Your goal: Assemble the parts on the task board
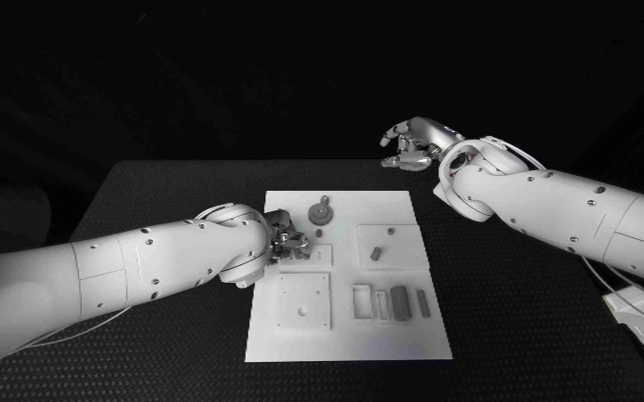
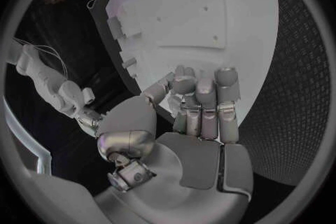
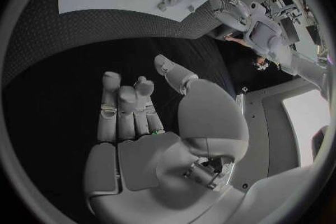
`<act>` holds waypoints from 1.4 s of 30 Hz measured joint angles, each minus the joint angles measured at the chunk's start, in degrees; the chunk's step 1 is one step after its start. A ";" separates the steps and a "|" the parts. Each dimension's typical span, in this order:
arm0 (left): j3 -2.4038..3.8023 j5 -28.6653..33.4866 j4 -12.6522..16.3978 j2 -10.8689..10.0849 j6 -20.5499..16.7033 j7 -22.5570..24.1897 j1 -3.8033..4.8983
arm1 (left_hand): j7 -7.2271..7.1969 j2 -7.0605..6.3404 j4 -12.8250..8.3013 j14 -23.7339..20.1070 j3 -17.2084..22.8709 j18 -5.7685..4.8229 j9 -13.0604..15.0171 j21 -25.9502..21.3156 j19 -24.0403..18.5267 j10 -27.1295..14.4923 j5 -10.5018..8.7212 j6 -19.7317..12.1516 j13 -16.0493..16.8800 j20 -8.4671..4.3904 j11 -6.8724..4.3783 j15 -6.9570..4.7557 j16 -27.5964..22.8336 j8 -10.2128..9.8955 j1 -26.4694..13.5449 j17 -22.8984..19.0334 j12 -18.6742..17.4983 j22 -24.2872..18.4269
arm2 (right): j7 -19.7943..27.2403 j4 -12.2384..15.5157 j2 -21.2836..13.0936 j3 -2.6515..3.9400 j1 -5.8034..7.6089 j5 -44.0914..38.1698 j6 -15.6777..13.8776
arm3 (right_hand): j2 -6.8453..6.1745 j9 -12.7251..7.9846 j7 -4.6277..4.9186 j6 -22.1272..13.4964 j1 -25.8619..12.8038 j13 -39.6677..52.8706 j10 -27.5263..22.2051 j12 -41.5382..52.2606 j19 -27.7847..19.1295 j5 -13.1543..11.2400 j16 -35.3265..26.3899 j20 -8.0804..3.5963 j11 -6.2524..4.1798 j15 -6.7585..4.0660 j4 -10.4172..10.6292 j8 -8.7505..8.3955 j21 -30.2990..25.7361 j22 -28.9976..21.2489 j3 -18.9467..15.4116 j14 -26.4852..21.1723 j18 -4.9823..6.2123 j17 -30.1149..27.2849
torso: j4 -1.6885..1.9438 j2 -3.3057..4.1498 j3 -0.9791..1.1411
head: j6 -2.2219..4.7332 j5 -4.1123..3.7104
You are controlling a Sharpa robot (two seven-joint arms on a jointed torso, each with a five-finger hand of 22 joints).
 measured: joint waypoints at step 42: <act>-0.04 -5.14 0.40 0.38 -0.83 0.30 -0.42 | -0.21 -0.34 0.03 0.02 -0.08 -0.02 0.40 0.66 0.05 0.10 -1.16 0.21 -0.67 -0.23 -0.10 -0.02 1.02 -0.81 0.34 -1.28 0.47 0.01 | -0.02 -0.02 0.03 0.00 -0.01 0.29 0.43 | 0.24 -0.04 0.10 -0.09 -0.24 -0.10 0.00 0.23 -0.21 0.00 0.00 0.21 0.00 0.00 0.00 0.00 0.00 0.00 0.00 0.00 0.73 0.00 | 0.01 -0.01 0.07 | 0.02 0.04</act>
